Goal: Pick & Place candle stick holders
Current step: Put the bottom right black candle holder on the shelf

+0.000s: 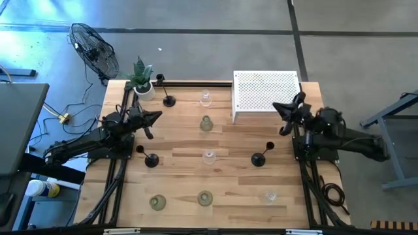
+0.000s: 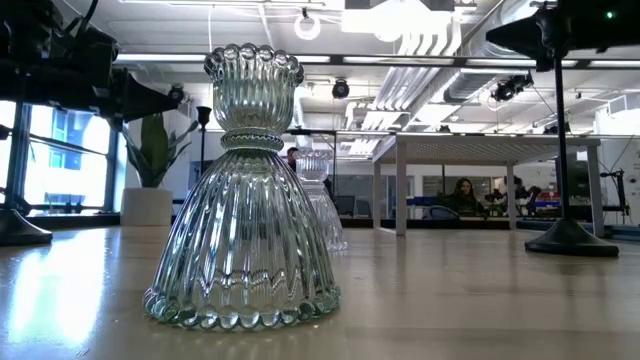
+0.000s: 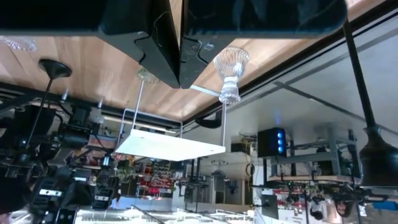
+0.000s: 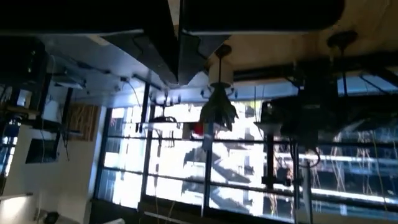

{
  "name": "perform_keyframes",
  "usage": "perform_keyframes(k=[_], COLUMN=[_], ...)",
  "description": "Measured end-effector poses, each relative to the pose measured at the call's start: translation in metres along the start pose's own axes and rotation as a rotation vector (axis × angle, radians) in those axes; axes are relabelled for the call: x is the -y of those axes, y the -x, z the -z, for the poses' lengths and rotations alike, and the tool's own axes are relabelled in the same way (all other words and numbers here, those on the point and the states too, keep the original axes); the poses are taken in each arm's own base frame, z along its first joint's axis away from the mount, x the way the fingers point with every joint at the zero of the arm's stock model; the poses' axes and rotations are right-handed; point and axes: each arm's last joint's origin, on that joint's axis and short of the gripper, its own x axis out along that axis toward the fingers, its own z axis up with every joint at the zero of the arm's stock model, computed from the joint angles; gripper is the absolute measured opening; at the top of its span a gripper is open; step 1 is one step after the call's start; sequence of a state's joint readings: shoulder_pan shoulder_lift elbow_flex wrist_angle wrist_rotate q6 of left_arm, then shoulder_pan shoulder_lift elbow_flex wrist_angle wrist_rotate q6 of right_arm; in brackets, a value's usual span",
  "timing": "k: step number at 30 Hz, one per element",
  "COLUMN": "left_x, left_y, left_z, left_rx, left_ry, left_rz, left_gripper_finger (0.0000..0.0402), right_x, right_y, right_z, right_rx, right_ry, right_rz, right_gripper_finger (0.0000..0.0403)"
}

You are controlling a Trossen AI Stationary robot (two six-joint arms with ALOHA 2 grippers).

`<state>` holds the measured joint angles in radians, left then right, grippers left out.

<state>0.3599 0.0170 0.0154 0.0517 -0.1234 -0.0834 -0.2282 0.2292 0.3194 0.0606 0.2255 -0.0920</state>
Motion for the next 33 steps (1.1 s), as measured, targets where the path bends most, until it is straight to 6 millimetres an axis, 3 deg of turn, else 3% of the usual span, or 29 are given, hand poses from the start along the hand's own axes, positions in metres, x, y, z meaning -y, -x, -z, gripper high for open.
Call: perform_keyframes(k=[4, 9, 14, 17, 25, 33], left_x=[0.000, 0.000, 0.000, 0.000, 0.000, 0.000], left_y=[0.000, 0.000, 0.000, 0.000, 0.000, 0.000], left_z=[0.000, 0.000, 0.000, 0.000, 0.000, 0.001], left_rx=[-0.001, -0.001, -0.002, -0.002, -0.001, -0.006], left_ry=[-0.005, -0.038, -0.062, -0.060, -0.056, -0.088], left_rz=[-0.002, -0.003, -0.002, -0.002, -0.002, 0.000], left_gripper_finger=[0.0001, 0.0001, 0.0001, 0.0001, 0.0001, 0.0001], right_x=[-0.007, -0.019, -0.029, -0.038, -0.070, -0.094], right_y=[-0.016, -0.030, -0.030, -0.028, -0.022, -0.010], right_z=[-0.015, -0.054, -0.098, -0.112, -0.127, -0.120], right_rx=[-0.181, -0.368, -0.578, -0.735, -1.023, -1.200], right_ry=[0.002, -0.052, -0.144, -0.169, -0.221, -0.244], right_rz=[0.011, -0.031, -0.055, -0.096, -0.112, -0.016], right_gripper_finger=[0.0000, 0.0000, 0.0000, 0.0000, 0.0010, 0.0121])
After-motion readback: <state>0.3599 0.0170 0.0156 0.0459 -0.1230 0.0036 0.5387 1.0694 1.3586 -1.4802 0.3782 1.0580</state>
